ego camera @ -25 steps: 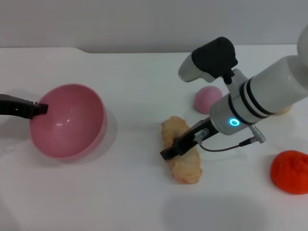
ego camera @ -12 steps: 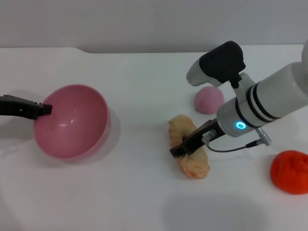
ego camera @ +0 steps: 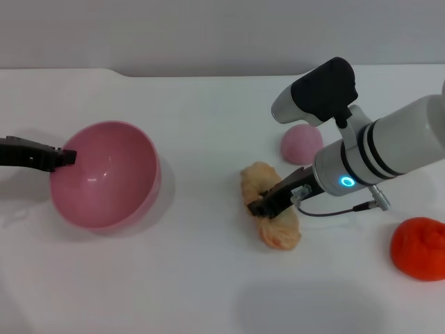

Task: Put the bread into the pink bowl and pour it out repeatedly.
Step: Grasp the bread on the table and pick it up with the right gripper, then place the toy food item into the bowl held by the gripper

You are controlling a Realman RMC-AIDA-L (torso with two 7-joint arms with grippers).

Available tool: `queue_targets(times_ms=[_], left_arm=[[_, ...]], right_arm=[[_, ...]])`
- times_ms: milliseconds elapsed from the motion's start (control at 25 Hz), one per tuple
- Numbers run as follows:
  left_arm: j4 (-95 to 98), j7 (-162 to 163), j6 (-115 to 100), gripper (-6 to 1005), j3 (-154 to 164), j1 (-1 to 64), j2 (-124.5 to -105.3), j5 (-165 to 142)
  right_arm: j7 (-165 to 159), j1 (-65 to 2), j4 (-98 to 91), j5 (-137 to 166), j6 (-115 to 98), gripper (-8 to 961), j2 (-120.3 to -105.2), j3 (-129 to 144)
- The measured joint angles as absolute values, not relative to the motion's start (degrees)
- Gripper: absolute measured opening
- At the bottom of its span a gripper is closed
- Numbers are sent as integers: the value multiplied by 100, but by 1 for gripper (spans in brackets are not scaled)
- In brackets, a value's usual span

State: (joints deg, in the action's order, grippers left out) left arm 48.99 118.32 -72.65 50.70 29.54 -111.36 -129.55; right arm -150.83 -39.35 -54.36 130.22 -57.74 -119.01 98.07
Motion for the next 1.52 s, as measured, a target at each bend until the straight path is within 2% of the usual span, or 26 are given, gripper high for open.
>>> queue_targets(times_ms=[320, 720, 1280, 1520], left_arm=[[4906, 11859, -7283, 45, 5070, 2971, -11120, -12954], [4898, 11882, -7286, 46, 5116, 2992, -11108, -12954], [4869, 11907, -7329, 46, 5135, 3081, -11089, -12958], [4888, 12006, -7359, 46, 5337, 3103, -11105, -12964]], right_arm=[[-15082, -3933, -5489, 13029, -5698, 195, -11892, 9792], [-15075, -3726, -5861, 13034, -5620, 150, -11891, 9803], [-15068, -2777, -7885, 13542, -5169, 130, -11900, 9419], [-14760, -2603, -9068, 13526, -4765, 126, -11941, 9382]])
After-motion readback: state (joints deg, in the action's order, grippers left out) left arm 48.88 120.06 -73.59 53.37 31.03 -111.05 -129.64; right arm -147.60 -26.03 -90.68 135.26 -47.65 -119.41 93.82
